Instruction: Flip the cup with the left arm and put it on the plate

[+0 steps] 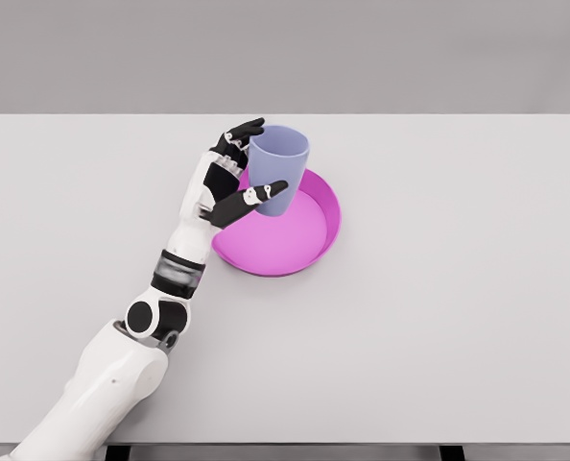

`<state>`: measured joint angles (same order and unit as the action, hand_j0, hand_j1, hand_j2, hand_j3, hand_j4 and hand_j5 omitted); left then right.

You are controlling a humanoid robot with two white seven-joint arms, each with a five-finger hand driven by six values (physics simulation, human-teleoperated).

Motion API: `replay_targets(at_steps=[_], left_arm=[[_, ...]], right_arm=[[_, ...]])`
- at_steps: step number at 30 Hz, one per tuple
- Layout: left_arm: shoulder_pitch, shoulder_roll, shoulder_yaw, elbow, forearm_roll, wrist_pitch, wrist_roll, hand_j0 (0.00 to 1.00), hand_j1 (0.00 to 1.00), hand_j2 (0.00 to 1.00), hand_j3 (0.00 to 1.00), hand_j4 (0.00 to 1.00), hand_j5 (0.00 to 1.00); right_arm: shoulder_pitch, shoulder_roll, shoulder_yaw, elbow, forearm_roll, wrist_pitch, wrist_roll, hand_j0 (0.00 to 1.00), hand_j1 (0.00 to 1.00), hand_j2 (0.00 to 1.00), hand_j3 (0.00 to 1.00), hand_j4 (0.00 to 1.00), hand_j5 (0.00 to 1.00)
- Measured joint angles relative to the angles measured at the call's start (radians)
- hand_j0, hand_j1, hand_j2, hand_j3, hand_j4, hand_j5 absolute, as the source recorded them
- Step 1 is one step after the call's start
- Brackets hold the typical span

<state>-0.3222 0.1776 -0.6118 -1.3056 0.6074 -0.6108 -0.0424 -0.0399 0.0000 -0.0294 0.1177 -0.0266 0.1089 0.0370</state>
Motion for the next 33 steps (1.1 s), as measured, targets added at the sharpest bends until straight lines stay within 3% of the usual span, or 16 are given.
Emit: replay_targets(at_steps=[16,28,33], left_arm=[[0.005,-0.026,-0.009,0.027,0.000,0.000,0.005,0.51,0.51,0.51,0.51,0.51,0.51],[0.000,-0.057,0.038,0.045,-0.048,0.000,0.005,0.51,0.51,0.51,0.51,0.51,0.51],[0.000,-0.075,0.034,0.093,-0.057,0.000,0.004,0.52,0.52,0.52,0.52,0.52,0.52]], right_arm=[[0.000,0.000,0.000,0.000,0.000,0.000,0.000,1.00,1.00,1.00,1.00,1.00,1.00],[0.000,0.000,0.000,0.000,0.000,0.000,0.000,1.00,1.00,1.00,1.00,1.00,1.00],[0.000,0.000,0.000,0.000,0.000,0.000,0.000,1.00,1.00,1.00,1.00,1.00,1.00]])
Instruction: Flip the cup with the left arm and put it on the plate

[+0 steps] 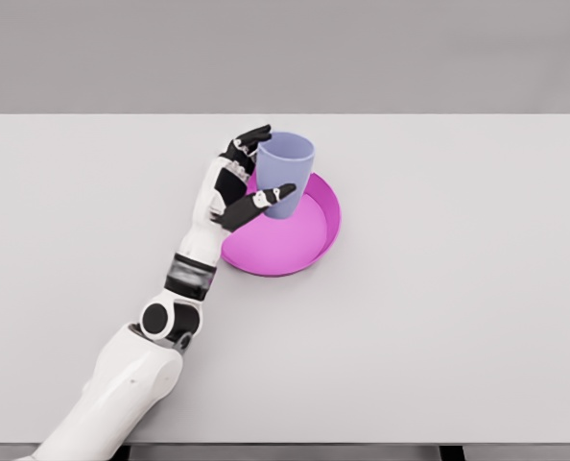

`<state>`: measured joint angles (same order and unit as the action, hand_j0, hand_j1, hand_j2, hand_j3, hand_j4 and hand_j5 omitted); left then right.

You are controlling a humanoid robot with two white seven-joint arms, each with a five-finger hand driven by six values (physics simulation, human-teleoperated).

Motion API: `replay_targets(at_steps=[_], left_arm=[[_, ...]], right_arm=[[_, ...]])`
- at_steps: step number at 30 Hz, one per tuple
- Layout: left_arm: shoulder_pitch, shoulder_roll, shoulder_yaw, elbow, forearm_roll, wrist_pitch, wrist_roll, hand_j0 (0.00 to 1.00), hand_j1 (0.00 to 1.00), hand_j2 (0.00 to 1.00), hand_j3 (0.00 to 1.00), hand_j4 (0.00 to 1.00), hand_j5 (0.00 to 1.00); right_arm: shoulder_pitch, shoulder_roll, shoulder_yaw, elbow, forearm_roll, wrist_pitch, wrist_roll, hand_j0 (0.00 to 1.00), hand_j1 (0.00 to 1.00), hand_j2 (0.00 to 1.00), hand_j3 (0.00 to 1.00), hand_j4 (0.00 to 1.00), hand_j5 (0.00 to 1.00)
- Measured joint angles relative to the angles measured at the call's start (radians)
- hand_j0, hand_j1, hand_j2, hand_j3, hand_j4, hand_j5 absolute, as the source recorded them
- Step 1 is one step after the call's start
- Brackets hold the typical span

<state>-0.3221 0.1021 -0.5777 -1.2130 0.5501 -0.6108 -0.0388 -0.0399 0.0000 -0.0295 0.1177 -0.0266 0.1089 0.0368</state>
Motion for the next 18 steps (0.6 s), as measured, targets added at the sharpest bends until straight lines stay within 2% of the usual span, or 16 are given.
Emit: replay_targets(at_steps=[6,11,18], left_arm=[[0.000,-0.006,-0.002,0.040,-0.033,0.000,-0.001,0.52,0.52,0.52,0.52,0.52,0.52],[-0.005,0.004,0.005,0.037,-0.035,0.000,0.002,0.52,0.52,0.52,0.52,0.52,0.52],[-0.072,0.005,0.037,0.018,-0.035,0.000,0.006,0.52,0.52,0.52,0.52,0.52,0.52]], right_arm=[[0.000,0.000,0.000,0.000,0.000,0.000,0.000,1.00,1.00,1.00,1.00,1.00,1.00],[0.000,0.000,0.000,0.000,0.000,0.000,0.000,1.00,1.00,1.00,1.00,1.00,1.00],[0.000,0.000,0.000,0.000,0.000,0.000,0.000,1.00,1.00,1.00,1.00,1.00,1.00]])
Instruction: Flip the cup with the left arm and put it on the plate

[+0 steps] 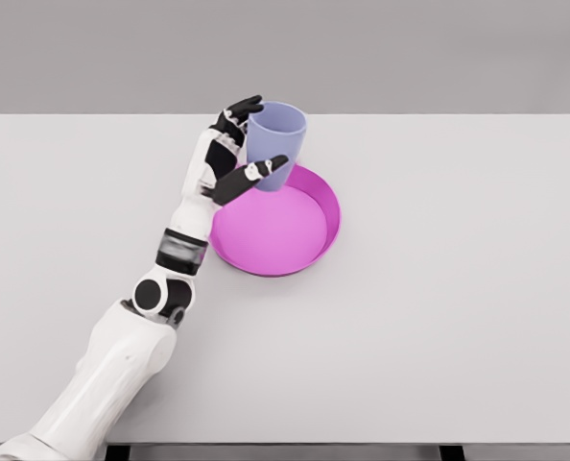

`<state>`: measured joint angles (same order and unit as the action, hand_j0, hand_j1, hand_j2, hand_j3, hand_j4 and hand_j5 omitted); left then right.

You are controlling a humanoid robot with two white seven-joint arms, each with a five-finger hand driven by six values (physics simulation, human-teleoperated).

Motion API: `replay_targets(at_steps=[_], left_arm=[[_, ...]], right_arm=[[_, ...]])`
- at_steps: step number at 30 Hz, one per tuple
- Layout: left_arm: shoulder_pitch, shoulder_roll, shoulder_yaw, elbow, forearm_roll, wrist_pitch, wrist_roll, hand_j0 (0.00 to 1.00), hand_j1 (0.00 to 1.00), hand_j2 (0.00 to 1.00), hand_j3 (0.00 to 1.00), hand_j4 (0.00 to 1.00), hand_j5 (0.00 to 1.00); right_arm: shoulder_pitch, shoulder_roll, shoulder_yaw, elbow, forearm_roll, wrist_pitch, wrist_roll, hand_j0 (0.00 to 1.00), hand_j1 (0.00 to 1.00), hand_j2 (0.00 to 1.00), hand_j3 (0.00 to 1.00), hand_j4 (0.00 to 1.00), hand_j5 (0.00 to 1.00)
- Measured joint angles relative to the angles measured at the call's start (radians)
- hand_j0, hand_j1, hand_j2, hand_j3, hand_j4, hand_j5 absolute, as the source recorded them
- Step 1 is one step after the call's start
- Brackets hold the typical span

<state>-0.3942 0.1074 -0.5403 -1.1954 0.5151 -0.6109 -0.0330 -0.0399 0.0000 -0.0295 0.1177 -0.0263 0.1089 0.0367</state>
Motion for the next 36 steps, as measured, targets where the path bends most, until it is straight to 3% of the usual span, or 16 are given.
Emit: replay_targets(at_steps=[5,13,27,32,36], left_arm=[[0.005,-0.009,0.033,-0.018,0.002,0.000,0.002,0.51,0.51,0.51,0.51,0.51,0.51],[0.034,-0.032,0.032,-0.012,-0.002,0.000,0.093,0.52,0.52,0.52,0.52,0.52,0.52],[0.069,-0.058,0.027,0.049,-0.071,0.000,0.096,0.53,0.53,0.53,0.53,0.53,0.53],[0.069,-0.060,0.028,0.049,-0.078,0.000,0.096,0.67,0.67,0.67,0.67,0.67,0.67],[0.069,-0.061,0.028,0.046,-0.078,0.000,0.096,0.71,0.71,0.71,0.71,0.71,0.71]], right_arm=[[0.000,0.000,0.000,0.000,0.000,0.000,0.000,1.00,1.00,1.00,1.00,1.00,1.00],[0.000,0.000,0.000,0.000,0.000,0.000,0.000,1.00,1.00,1.00,1.00,1.00,1.00],[0.000,0.000,0.000,0.000,0.000,0.000,0.000,1.00,1.00,1.00,1.00,1.00,1.00],[0.000,0.000,0.000,0.000,0.000,0.000,0.000,1.00,1.00,1.00,1.00,1.00,1.00],[0.000,0.000,0.000,0.000,0.000,0.000,0.000,1.00,1.00,1.00,1.00,1.00,1.00]])
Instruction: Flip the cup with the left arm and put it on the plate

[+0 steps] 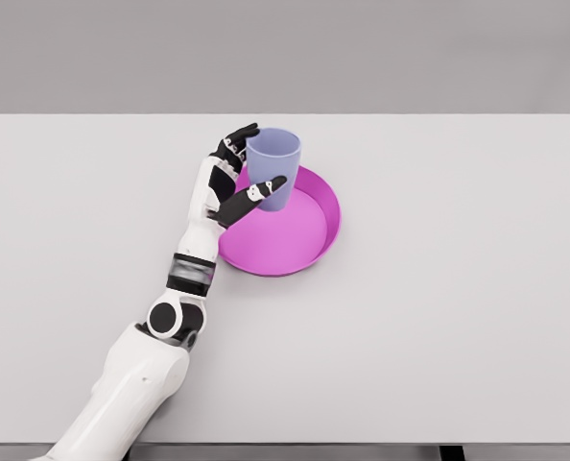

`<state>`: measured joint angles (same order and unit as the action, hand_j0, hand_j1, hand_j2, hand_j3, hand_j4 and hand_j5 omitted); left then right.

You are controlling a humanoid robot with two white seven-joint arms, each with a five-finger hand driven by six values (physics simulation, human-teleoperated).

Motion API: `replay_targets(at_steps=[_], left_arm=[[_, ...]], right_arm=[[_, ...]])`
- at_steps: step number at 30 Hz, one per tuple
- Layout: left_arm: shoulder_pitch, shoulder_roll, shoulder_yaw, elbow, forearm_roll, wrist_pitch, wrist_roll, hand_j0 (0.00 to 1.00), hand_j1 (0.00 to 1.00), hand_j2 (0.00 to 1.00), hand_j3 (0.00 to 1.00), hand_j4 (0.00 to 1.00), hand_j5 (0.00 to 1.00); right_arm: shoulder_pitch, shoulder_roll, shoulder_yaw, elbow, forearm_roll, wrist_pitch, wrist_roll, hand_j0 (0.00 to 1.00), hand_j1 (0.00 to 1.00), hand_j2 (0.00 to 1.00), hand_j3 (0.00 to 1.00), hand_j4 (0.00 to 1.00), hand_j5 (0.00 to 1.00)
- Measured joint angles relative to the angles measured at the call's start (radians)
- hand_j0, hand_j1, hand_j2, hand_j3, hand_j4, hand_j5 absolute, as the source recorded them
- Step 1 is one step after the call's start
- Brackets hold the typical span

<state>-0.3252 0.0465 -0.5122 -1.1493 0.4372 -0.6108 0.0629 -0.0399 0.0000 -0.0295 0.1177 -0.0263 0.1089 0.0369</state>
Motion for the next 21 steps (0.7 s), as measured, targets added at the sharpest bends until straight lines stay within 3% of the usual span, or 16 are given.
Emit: replay_targets(at_steps=[4,11,16,21], left_arm=[[0.002,0.000,-0.001,-0.002,0.000,0.000,0.000,0.74,0.74,0.74,0.74,0.74,0.74],[0.000,0.003,-0.001,-0.005,0.000,0.000,0.000,0.90,0.90,0.90,0.90,0.90,0.90],[0.000,0.005,-0.001,-0.006,0.000,0.000,0.000,0.91,0.91,0.91,0.91,0.91,0.91],[-0.002,0.014,0.006,-0.006,0.001,0.000,0.004,1.00,1.00,1.00,1.00,1.00,1.00]], right_arm=[[0.000,0.000,0.000,0.000,0.000,0.000,0.000,1.00,1.00,1.00,1.00,1.00,1.00],[0.000,0.000,0.000,0.000,0.000,0.000,0.000,1.00,1.00,1.00,1.00,1.00,1.00],[0.000,0.000,0.000,0.000,0.000,0.000,0.000,1.00,1.00,1.00,1.00,1.00,1.00],[0.000,0.000,0.000,0.000,0.000,0.000,0.000,1.00,1.00,1.00,1.00,1.00,1.00]])
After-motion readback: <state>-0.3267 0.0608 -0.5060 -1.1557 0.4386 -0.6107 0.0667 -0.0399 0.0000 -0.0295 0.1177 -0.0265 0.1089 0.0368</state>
